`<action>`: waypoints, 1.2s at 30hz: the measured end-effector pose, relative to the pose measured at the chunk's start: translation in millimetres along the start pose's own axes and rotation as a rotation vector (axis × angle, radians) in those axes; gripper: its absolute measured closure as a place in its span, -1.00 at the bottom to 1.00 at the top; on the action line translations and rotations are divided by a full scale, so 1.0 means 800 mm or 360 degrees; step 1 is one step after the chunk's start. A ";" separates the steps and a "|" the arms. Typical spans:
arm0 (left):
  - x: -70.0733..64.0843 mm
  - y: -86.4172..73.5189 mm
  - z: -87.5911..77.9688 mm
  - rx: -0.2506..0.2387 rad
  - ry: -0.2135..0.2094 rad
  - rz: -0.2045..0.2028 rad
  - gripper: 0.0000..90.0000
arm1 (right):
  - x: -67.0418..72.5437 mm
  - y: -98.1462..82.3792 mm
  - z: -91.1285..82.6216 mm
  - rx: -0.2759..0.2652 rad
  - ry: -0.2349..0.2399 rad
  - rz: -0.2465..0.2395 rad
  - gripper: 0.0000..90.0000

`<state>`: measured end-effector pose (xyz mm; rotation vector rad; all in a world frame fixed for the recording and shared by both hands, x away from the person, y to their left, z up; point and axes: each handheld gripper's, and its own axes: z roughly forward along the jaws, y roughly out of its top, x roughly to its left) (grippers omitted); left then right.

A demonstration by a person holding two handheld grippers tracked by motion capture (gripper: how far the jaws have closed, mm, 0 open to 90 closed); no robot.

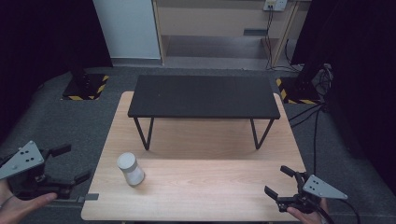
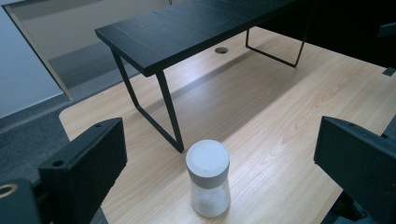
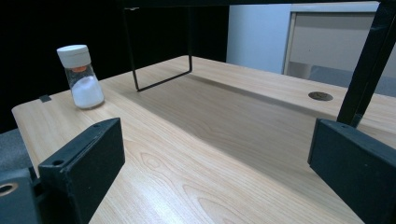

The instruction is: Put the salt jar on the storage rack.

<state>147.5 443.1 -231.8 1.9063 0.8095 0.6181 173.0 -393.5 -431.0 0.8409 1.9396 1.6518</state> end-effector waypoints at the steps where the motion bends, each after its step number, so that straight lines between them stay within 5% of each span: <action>1: 0.000 0.000 0.000 0.0001 0.0000 -0.0003 -0.97 | 0.000 0.000 0.000 -0.0001 0.0000 0.0000 -0.91; 20: 0.002 -0.002 0.019 0.0049 0.0020 -0.0004 -0.96 | 0.000 0.000 0.000 0.0005 0.0003 -0.0001 -0.91; 36: 0.007 -0.009 0.065 0.0145 0.0010 -0.0024 -0.95 | -0.001 0.000 0.000 0.0008 0.0007 0.0000 -0.91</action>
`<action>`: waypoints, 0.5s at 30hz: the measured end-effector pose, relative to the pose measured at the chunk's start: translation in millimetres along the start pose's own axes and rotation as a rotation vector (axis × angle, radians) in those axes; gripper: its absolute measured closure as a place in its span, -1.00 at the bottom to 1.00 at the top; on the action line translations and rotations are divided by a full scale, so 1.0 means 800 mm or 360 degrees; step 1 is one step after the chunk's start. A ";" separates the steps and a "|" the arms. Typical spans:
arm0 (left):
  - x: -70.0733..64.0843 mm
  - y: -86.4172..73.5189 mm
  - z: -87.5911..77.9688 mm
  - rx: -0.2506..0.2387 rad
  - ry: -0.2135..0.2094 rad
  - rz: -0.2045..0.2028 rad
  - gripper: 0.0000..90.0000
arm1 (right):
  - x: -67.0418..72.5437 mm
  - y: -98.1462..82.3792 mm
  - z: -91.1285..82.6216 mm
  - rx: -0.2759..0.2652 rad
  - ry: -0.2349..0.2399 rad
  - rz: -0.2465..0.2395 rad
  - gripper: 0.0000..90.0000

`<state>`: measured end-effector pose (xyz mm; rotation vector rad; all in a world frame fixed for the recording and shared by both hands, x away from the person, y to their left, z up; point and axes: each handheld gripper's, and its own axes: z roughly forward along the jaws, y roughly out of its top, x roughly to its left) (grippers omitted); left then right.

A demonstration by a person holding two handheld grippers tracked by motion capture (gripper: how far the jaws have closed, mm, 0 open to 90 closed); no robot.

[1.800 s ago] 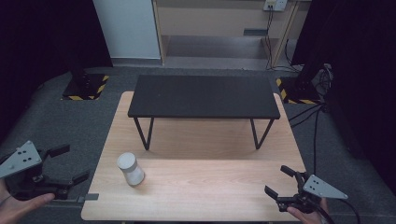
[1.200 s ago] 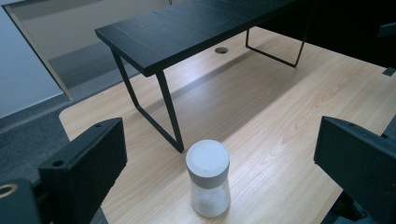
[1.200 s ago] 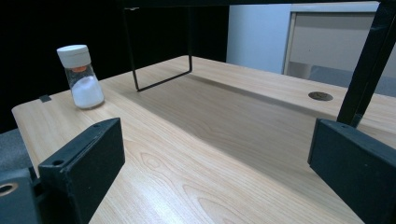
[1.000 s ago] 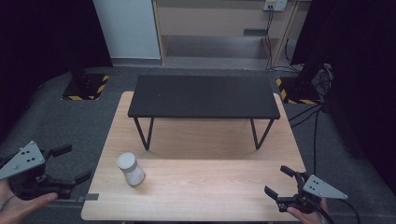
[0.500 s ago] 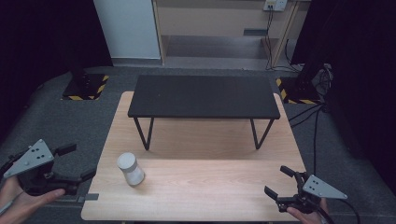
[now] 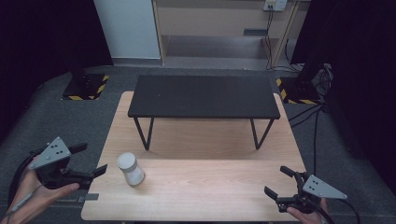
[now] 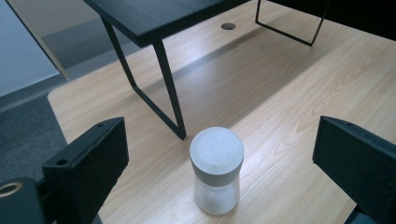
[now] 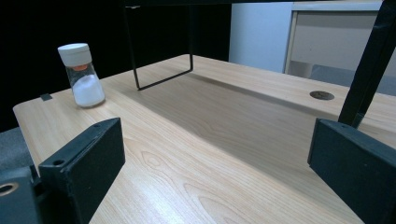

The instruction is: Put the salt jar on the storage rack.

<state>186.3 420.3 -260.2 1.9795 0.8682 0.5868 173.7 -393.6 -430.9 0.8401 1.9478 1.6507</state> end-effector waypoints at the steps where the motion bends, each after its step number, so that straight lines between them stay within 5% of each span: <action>1: 0.000 -0.002 0.005 0.0006 0.0000 -0.0001 -0.95 | 0.000 0.000 0.000 0.0000 0.0001 0.0000 -0.91; 15: 0.006 -0.027 0.077 0.0083 -0.0050 -0.0059 -0.90 | -0.001 0.000 0.000 0.0003 0.0008 0.0001 -0.91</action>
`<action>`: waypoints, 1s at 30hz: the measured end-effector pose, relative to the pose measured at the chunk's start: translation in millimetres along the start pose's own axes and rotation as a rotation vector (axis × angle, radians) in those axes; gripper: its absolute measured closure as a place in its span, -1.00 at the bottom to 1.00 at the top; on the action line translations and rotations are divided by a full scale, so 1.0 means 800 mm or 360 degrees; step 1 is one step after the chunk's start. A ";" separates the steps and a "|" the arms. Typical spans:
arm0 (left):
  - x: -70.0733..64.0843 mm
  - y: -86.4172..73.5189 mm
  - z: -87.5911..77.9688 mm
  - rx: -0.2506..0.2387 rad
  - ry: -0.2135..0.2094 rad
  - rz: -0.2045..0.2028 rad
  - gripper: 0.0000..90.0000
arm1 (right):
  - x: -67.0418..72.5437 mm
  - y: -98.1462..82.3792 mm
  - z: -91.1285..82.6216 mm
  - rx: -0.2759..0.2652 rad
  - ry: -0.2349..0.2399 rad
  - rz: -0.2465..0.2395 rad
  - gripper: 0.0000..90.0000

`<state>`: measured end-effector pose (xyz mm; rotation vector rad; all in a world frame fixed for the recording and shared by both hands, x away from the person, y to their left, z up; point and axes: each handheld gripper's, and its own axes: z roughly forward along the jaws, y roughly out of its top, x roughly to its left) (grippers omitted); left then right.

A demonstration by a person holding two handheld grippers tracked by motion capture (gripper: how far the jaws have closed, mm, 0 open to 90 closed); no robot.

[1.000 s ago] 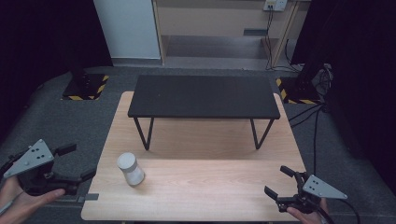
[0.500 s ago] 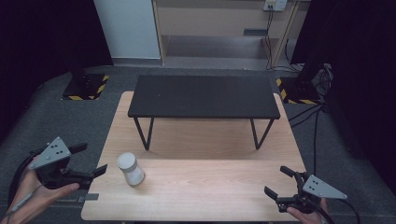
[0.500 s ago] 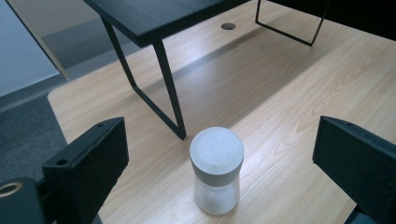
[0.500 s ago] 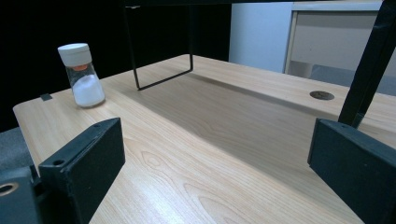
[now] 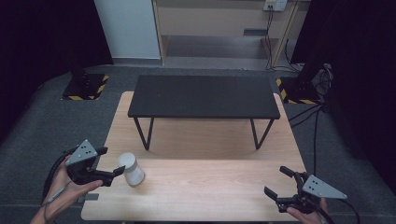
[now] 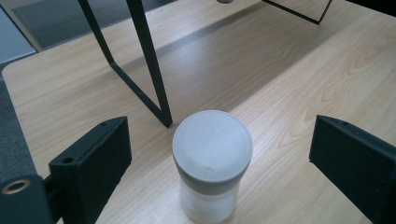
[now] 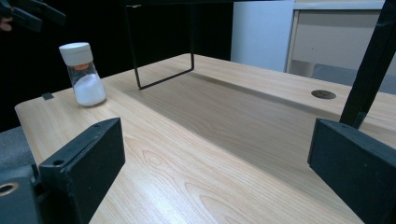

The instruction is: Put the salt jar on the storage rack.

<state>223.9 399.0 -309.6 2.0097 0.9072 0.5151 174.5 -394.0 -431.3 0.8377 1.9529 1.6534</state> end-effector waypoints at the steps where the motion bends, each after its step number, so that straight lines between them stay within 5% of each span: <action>1: 0.000 -0.001 0.005 0.0012 0.0003 0.0002 -0.90 | 0.000 0.000 0.000 -0.0001 0.0000 -0.0001 -0.91; 11: 0.006 -0.014 0.042 0.0068 -0.0004 -0.0023 -0.85 | 0.000 0.000 0.000 0.0002 0.0005 -0.0001 -0.91; 17: 0.013 -0.027 0.062 0.0052 -0.0039 -0.0094 -0.82 | 0.000 0.000 0.000 0.0002 0.0006 -0.0001 -0.91; 20: 0.012 -0.028 0.070 0.0062 -0.0043 -0.0073 -0.76 | 0.000 0.000 0.000 0.0003 0.0007 -0.0002 -0.91; 25: 0.011 -0.033 0.076 0.0054 -0.0044 -0.0014 -0.29 | 0.000 0.000 0.000 0.0000 0.0007 -0.0003 -0.91; 30: 0.007 -0.035 0.075 0.0045 -0.0030 -0.0011 -0.27 | -0.001 0.000 0.000 -0.0001 0.0009 -0.0003 -0.91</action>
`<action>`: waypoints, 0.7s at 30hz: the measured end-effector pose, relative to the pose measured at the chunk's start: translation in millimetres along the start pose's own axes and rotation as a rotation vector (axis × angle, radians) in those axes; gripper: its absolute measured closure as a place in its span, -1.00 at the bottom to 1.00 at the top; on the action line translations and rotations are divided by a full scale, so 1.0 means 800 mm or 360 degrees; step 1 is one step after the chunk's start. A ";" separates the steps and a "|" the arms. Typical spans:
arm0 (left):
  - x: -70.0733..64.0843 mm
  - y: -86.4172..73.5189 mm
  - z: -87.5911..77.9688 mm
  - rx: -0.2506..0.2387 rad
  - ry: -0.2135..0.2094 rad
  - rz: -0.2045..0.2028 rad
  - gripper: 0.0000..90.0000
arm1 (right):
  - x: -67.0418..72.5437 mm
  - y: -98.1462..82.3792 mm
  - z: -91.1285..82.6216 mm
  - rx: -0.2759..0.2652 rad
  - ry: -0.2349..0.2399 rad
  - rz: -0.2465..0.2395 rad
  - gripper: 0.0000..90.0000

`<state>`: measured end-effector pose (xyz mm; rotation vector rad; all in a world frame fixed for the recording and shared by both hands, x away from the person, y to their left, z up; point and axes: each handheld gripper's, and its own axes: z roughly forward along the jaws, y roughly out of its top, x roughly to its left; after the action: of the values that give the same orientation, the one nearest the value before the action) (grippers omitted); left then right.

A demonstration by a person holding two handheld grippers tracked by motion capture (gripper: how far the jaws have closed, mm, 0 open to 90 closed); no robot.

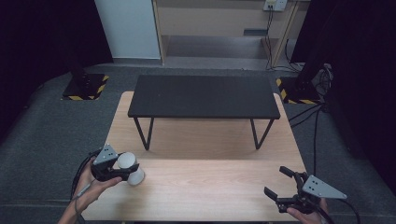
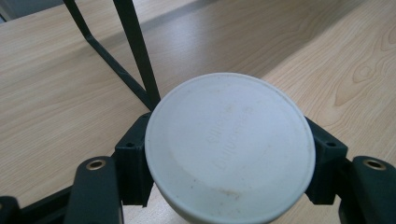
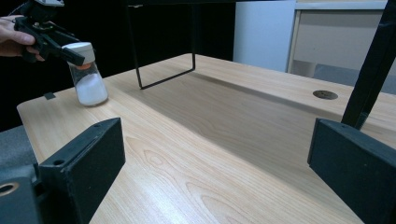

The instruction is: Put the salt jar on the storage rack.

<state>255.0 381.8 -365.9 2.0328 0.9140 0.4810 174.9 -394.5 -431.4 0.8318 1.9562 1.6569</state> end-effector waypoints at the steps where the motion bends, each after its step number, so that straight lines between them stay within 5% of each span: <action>1: -0.001 0.001 0.000 0.0004 0.0003 0.0001 -0.27 | 0.000 0.000 0.000 0.0002 0.0000 0.0001 -0.91; 12: -0.008 0.014 0.003 0.0047 -0.0041 0.0035 -0.27 | 0.000 0.000 0.000 0.0000 -0.0004 0.0004 -0.91; 21: -0.023 0.045 0.010 0.0011 -0.0184 0.0150 -0.27 | -0.001 0.000 -0.001 -0.0001 -0.0006 0.0007 -0.91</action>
<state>263.3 349.8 -341.0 2.0938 0.7542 0.4070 174.7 -395.3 -431.5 0.8387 1.9528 1.6573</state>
